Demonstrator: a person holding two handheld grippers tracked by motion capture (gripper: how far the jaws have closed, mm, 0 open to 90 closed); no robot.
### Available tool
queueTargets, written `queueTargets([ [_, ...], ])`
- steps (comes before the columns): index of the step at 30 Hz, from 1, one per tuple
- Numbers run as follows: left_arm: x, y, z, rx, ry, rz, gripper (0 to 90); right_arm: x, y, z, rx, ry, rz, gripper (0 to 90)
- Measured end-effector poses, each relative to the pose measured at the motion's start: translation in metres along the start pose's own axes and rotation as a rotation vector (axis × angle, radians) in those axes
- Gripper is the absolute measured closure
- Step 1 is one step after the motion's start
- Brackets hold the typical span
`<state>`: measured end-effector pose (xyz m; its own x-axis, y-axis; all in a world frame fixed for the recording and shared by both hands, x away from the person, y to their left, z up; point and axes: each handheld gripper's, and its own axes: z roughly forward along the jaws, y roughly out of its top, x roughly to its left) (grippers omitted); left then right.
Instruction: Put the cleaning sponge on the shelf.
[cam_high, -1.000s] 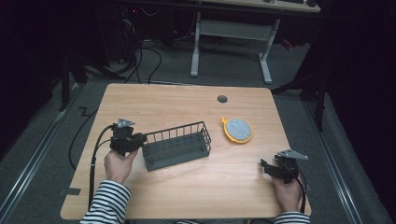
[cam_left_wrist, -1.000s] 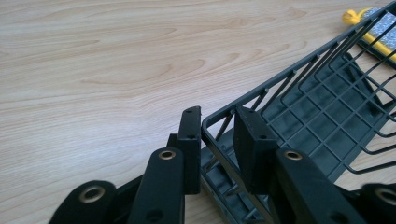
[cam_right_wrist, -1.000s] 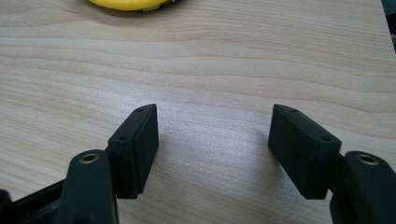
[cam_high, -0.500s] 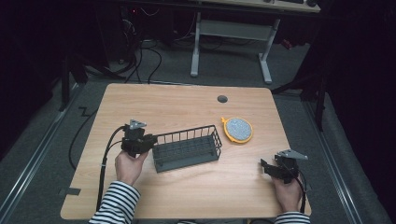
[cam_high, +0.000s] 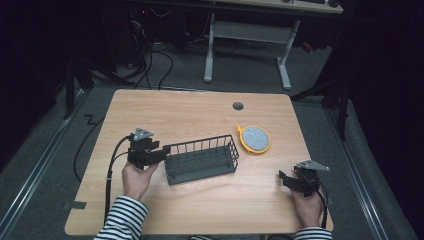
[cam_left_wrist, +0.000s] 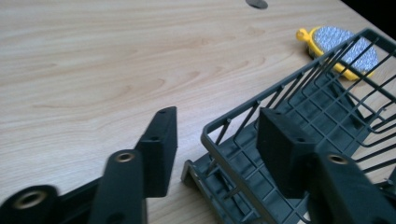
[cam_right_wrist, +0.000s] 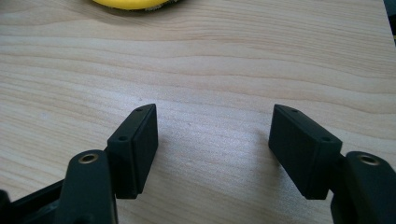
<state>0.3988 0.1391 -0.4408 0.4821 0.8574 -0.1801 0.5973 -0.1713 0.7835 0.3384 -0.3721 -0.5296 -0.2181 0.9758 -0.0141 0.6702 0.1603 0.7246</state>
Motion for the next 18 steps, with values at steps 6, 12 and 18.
queueTargets([
  [6, 0.016, -0.012, -0.027, -0.076, 0.039, -0.014, 39.2, 0.0, 0.0, 0.0, 0.0, 0.0, -0.004, 33.2],
  [12, 0.034, -0.036, -0.034, -0.082, 0.106, -0.058, 35.8, 0.0, 0.0, 0.0, 0.0, 0.004, -0.002, 34.5],
  [18, 0.055, -0.072, -0.017, 0.035, 0.205, -0.079, 34.2, 0.0, 0.0, 0.0, -0.002, 0.004, -0.003, 35.9],
])
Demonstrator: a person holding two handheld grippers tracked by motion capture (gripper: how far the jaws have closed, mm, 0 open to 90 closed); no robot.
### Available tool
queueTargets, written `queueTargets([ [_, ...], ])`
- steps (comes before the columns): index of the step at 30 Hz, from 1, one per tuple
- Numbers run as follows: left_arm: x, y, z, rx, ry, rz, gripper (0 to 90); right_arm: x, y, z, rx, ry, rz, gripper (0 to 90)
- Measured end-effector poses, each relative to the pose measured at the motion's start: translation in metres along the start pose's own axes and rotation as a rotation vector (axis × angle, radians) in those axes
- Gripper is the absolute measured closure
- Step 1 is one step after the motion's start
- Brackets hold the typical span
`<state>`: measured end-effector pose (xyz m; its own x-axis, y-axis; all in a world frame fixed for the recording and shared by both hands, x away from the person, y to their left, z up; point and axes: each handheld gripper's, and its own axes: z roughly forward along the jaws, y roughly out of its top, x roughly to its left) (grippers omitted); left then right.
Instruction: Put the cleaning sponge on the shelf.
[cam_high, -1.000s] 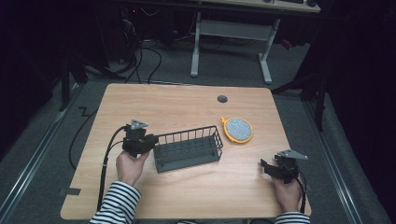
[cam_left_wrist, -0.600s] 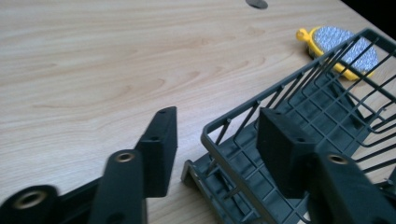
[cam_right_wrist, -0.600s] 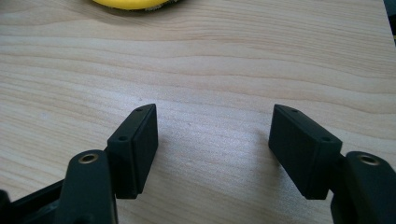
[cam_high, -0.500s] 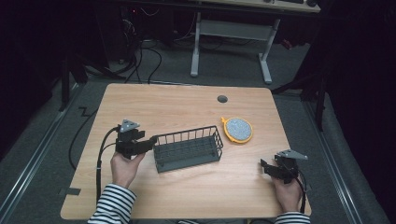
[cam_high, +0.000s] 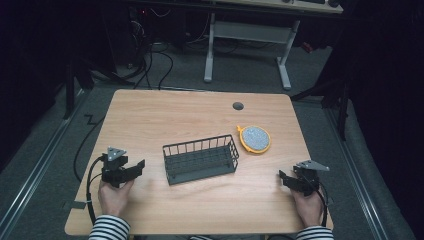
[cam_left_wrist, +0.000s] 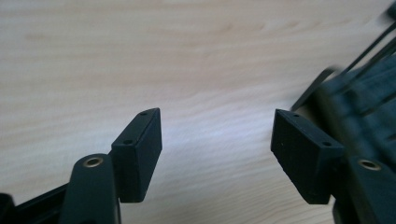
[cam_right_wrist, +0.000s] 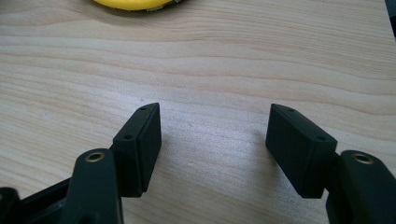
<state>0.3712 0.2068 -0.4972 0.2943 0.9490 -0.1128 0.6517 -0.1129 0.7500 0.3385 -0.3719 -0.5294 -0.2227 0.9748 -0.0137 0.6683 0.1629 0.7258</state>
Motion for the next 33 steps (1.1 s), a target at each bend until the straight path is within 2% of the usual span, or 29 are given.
queueTargets([
  [2, 0.002, -0.005, 0.005, 0.006, 0.007, -0.014, 34.0, 0.0, 0.0, 0.0, 0.0, 0.0, 0.0, 35.9],
  [6, 0.004, -0.009, 0.01, -0.017, 0.009, -0.033, 33.9, 0.0, 0.0, 0.0, 0.0, 0.001, -0.001, 35.8],
  [12, 0.005, -0.011, 0.022, -0.007, 0.045, 0.003, 33.8, 0.0, 0.0, 0.0, 0.001, 0.013, -0.011, 36.0],
  [14, 0.004, -0.012, 0.026, 0.002, 0.06, 0.016, 32.8, 0.0, 0.002, -0.001, 0.014, -0.01, 0.007, 40.2],
  [16, 0.005, -0.013, 0.028, 0.014, 0.066, 0.021, 31.2, 0.001, 0.003, -0.001, 0.005, -0.027, 0.006, 40.6],
  [17, 0.005, -0.014, 0.029, 0.026, 0.072, 0.034, 30.4, 0.001, 0.005, -0.002, -0.018, -0.035, 0.009, 41.6],
  [18, 0.005, -0.015, 0.03, 0.029, 0.078, 0.039, 29.8, 0.002, 0.01, -0.004, -0.038, -0.022, 0.006, 42.3],
  [22, 0.006, -0.018, 0.034, 0.055, 0.091, 0.052, 26.8, 0.003, 0.036, -0.005, -0.045, 0.046, 0.02, 44.1],
  [23, 0.006, -0.02, 0.034, 0.043, 0.089, 0.055, 26.8, 0.003, 0.036, -0.005, -0.045, 0.046, 0.02, 44.1],
  [25, 0.008, -0.023, 0.033, 0.019, 0.085, 0.053, 28.5, 0.005, 0.054, -0.003, -0.059, 0.088, 0.026, 45.5],
  [27, 0.007, -0.023, 0.033, 0.018, 0.09, 0.053, 27.9, 0.006, 0.066, 0.002, -0.064, 0.114, 0.032, 45.9],
  [28, 0.007, -0.024, 0.032, 0.021, 0.095, 0.052, 27.9, 0.006, 0.066, 0.002, -0.064, 0.114, 0.032, 46.2],
  [29, 0.006, -0.024, 0.032, 0.022, 0.101, 0.046, 26.8, 0.01, 0.078, 0.011, -0.057, 0.119, 0.025, 46.9],
  [31, 0.007, -0.024, 0.033, 0.019, 0.101, 0.039, 26.7, 0.01, 0.082, 0.015, -0.052, 0.119, 0.024, 46.9],
  [33, 0.007, -0.024, 0.033, 0.019, 0.101, 0.038, 26.6, 0.011, 0.095, 0.029, -0.03, 0.119, 0.045, 47.0],
])
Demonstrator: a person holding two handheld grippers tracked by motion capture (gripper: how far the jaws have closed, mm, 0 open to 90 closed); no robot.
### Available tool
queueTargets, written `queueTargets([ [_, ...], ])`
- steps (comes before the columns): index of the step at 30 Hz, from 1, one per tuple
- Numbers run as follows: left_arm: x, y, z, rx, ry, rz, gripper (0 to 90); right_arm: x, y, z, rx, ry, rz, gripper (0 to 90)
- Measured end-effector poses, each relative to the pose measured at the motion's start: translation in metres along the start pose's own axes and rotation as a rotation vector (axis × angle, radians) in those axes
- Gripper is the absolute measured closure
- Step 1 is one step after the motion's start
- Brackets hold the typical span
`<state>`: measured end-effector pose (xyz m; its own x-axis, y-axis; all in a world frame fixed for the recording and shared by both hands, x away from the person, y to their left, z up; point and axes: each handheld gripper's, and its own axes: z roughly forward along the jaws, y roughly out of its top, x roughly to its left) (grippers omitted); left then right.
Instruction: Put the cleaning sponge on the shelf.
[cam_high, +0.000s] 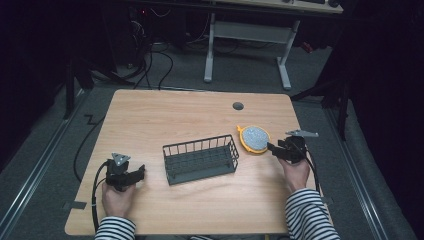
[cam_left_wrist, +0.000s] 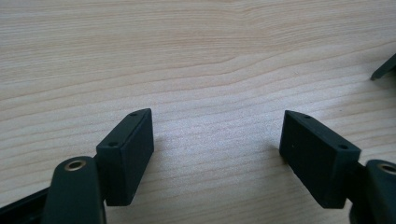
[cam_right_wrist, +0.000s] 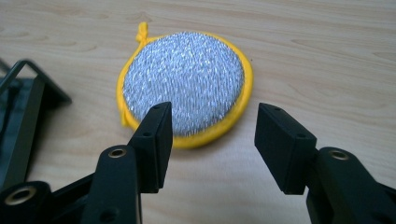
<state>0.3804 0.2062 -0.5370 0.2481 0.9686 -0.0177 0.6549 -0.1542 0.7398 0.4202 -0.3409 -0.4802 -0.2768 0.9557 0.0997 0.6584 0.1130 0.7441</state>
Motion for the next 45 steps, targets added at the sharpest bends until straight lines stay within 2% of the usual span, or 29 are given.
queueTargets([
  [3, 0.0, 0.0, 0.0, 0.0, 0.001, 0.002, 26.4, -0.001, 0.009, 0.008, 0.012, -0.013, 0.007, 47.1],
  [4, 0.0, 0.0, 0.0, 0.0, 0.002, 0.002, 26.4, -0.005, 0.018, 0.015, 0.028, -0.013, 0.032, 47.5],
  [5, 0.0, 0.0, 0.0, 0.0, 0.002, 0.002, 26.4, -0.005, 0.018, 0.015, 0.028, -0.013, 0.032, 47.5],
  [6, 0.0, 0.0, 0.0, 0.0, 0.001, 0.0, 26.8, -0.009, 0.023, 0.023, 0.051, -0.014, 0.049, 48.1],
  [7, 0.0, 0.0, 0.0, 0.0, 0.001, 0.0, 26.9, -0.009, 0.023, 0.023, 0.051, -0.014, 0.049, 48.1],
  [8, 0.0, 0.0, 0.0, -0.001, 0.002, 0.0, 27.0, -0.011, 0.027, 0.03, 0.072, -0.031, 0.054, 49.4],
  [10, 0.0, 0.0, 0.0, -0.001, 0.002, 0.0, 27.0, -0.015, 0.029, 0.034, 0.082, -0.028, 0.082, 49.8],
  [13, 0.0, 0.0, 0.0, 0.0, 0.003, 0.001, 26.8, -0.018, 0.032, 0.041, 0.101, -0.033, 0.095, 50.3],
  [17, -0.001, 0.0, 0.0, 0.002, 0.005, 0.003, 26.6, -0.019, 0.036, 0.045, 0.101, -0.016, 0.113, 51.7],
  [22, -0.001, 0.0, 0.0, 0.003, 0.003, 0.006, 26.3, -0.025, 0.033, 0.051, 0.132, -0.01, 0.156, 52.3],
  [31, -0.001, 0.0, 0.0, 0.004, 0.008, 0.007, 26.3, -0.022, 0.03, 0.06, 0.167, 0.012, 0.145, 55.6],
  [37, -0.002, 0.0, 0.0, 0.004, 0.008, 0.005, 25.9, -0.018, 0.03, 0.062, 0.193, 0.012, 0.102, 66.1],
  [39, -0.002, 0.0, 0.0, 0.004, 0.008, 0.004, 25.9, -0.019, 0.029, 0.063, 0.198, 0.027, 0.107, 73.6],
  [41, -0.001, 0.0, 0.0, 0.004, 0.007, 0.004, 25.9, -0.018, 0.029, 0.063, 0.199, 0.025, 0.09, 79.1],
  [45, -0.001, 0.0, 0.0, 0.004, 0.007, 0.004, 25.9, -0.018, 0.029, 0.063, 0.194, 0.022, 0.087, 81.2],
])
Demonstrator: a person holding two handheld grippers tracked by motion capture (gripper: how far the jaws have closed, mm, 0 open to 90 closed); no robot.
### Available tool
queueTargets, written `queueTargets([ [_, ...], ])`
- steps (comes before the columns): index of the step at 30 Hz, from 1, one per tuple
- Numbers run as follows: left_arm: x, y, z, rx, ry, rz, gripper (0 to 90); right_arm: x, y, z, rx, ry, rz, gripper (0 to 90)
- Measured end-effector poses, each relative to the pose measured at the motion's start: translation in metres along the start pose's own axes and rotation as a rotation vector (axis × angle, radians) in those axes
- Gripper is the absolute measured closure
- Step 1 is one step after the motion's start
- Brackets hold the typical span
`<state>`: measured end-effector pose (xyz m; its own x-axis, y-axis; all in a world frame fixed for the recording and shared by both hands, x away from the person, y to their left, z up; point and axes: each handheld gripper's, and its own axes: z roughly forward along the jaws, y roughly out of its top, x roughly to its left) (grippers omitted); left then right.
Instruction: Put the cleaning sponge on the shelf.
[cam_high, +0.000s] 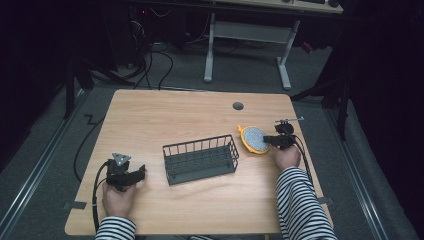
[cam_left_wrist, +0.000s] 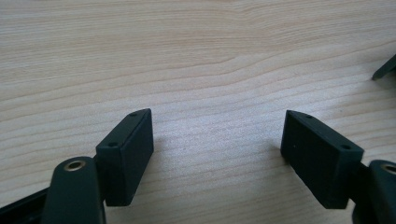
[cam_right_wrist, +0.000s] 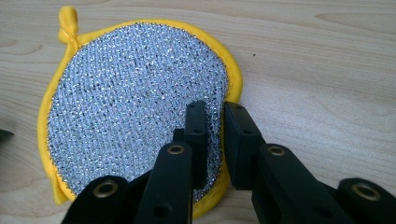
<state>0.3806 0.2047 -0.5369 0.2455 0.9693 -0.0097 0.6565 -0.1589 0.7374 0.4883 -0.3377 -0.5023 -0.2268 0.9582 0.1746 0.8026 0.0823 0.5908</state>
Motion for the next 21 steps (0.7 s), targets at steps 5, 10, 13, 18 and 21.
queueTargets([
  [5, 0.0, 0.0, 0.0, 0.0, -0.001, 0.0, 26.0, 0.0, 0.0, -0.001, -0.018, 0.006, 0.0, 82.5],
  [10, 0.0, 0.0, 0.0, -0.001, -0.002, 0.0, 26.4, -0.001, 0.002, -0.016, -0.052, 0.007, -0.006, 82.6],
  [13, 0.0, 0.0, 0.0, -0.001, -0.004, 0.0, 26.5, -0.003, 0.003, -0.022, -0.066, 0.01, -0.011, 82.5],
  [18, 0.0, 0.0, 0.0, -0.001, -0.005, 0.0, 26.6, -0.004, 0.004, -0.043, -0.103, 0.018, -0.049, 82.5],
  [21, 0.0, 0.0, 0.0, -0.001, -0.005, 0.0, 26.6, -0.003, 0.005, -0.057, -0.133, 0.03, -0.061, 82.5],
])
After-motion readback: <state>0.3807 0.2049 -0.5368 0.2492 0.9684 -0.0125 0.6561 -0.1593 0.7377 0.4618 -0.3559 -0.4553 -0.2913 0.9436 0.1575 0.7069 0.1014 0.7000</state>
